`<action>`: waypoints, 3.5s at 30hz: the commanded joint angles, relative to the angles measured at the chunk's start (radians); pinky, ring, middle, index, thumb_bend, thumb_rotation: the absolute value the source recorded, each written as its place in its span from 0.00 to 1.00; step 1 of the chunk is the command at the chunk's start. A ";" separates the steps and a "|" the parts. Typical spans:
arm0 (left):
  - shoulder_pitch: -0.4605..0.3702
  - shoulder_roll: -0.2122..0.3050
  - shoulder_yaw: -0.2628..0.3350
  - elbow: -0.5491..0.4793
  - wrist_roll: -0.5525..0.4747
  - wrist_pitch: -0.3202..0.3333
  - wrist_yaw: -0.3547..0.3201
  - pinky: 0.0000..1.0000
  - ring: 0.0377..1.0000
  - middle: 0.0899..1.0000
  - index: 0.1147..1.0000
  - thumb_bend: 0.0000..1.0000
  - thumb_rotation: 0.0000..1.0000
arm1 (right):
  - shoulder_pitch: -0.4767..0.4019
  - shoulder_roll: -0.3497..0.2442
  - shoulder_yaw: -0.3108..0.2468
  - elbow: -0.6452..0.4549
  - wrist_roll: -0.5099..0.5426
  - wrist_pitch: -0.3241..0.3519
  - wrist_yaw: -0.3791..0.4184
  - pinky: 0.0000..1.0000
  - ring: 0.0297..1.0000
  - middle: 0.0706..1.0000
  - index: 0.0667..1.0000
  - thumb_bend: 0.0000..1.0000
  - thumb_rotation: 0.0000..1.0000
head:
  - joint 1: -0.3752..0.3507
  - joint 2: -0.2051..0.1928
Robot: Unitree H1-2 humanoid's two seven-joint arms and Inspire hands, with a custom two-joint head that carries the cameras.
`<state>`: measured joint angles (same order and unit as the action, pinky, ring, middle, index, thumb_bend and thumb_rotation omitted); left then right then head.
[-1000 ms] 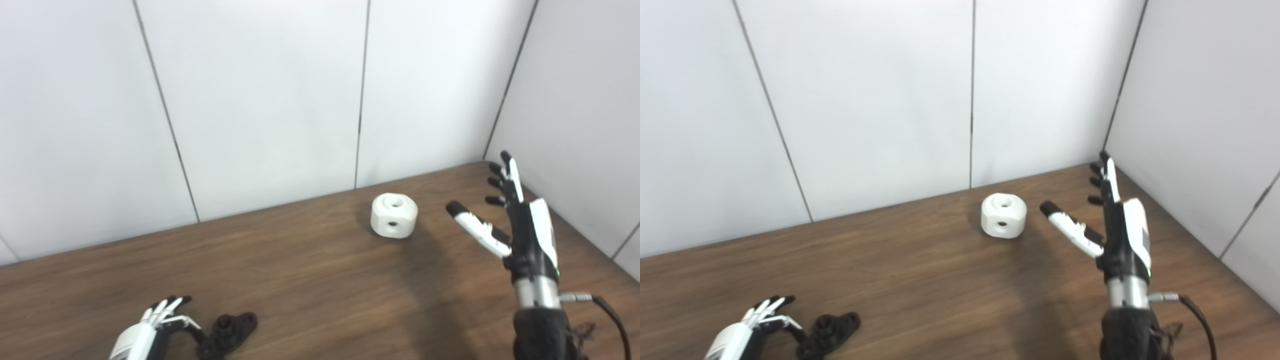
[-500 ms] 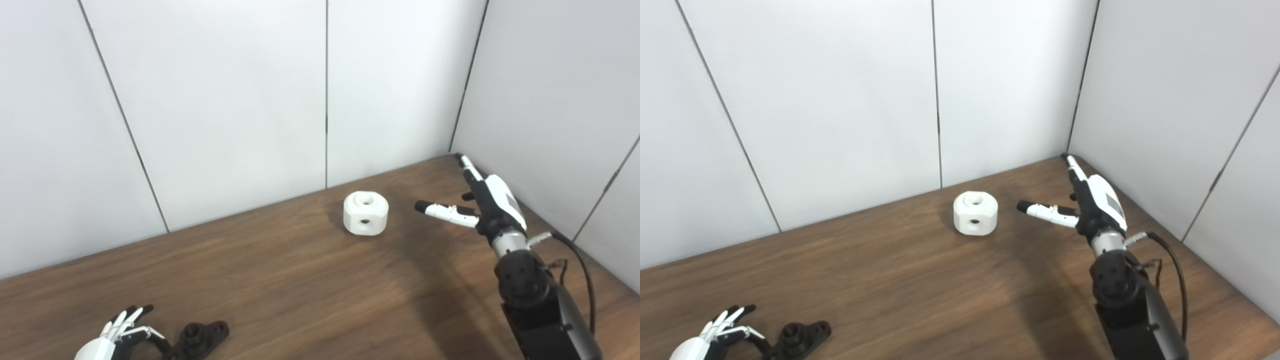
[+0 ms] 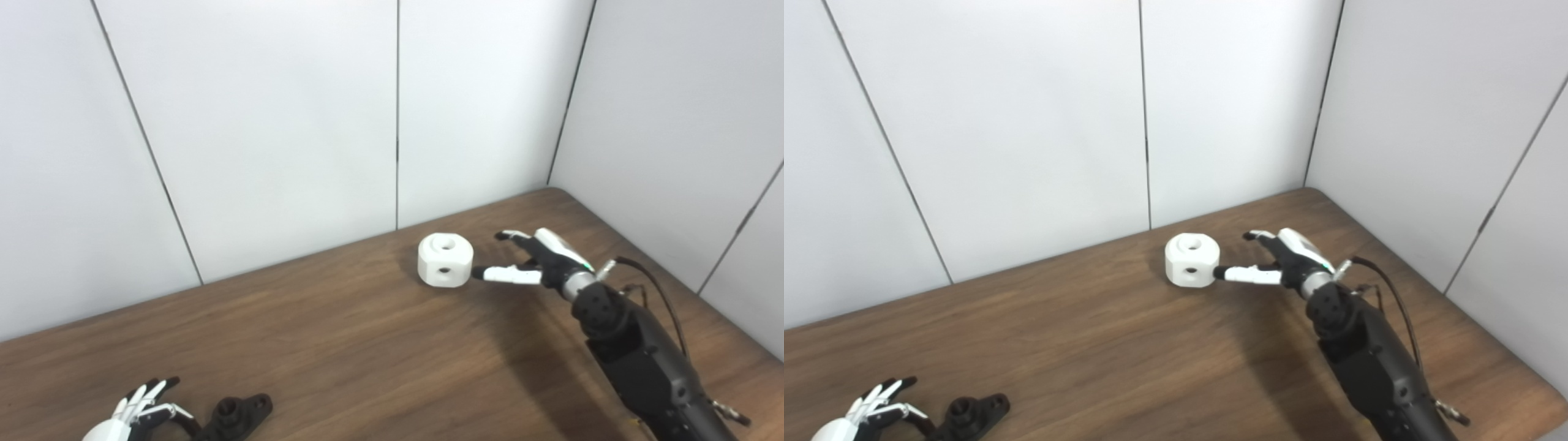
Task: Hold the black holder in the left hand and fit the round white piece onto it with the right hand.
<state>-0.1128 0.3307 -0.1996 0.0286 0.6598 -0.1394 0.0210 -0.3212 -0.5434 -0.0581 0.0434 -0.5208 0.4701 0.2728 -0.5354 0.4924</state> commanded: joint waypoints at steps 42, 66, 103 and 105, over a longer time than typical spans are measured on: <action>0.047 0.021 0.026 -0.083 -0.008 0.006 -0.036 1.00 0.95 0.91 0.41 0.51 0.04 | -0.170 -0.055 0.132 0.097 0.009 -0.055 -0.036 0.81 1.00 1.00 0.92 1.00 0.64 | 0.007 -0.008; 0.060 0.017 0.033 -0.093 -0.017 0.025 -0.041 1.00 0.95 0.91 0.41 0.51 0.05 | -0.132 0.065 0.105 0.164 -0.050 -0.211 -0.399 0.78 0.93 0.83 0.44 0.51 0.14 | 0.029 -0.012; 0.020 -0.004 -0.005 -0.082 0.013 0.032 -0.044 1.00 0.94 0.90 0.41 0.51 0.05 | -0.042 0.127 0.126 -0.218 -0.033 -0.273 -0.328 0.80 0.97 0.91 0.44 0.51 0.14 | 0.132 -0.012; 0.019 -0.003 -0.008 -0.095 0.016 0.040 -0.053 1.00 0.94 0.90 0.41 0.51 0.05 | -0.039 0.149 0.148 -0.261 -0.052 -0.284 -0.327 0.80 0.97 0.91 0.44 0.51 0.15 | 0.141 -0.003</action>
<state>-0.0726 0.3229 -0.1986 -0.0434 0.6631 -0.1003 -0.0190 -0.3271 -0.4020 0.0835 -0.1602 -0.5555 0.2331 -0.0380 -0.4004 0.4817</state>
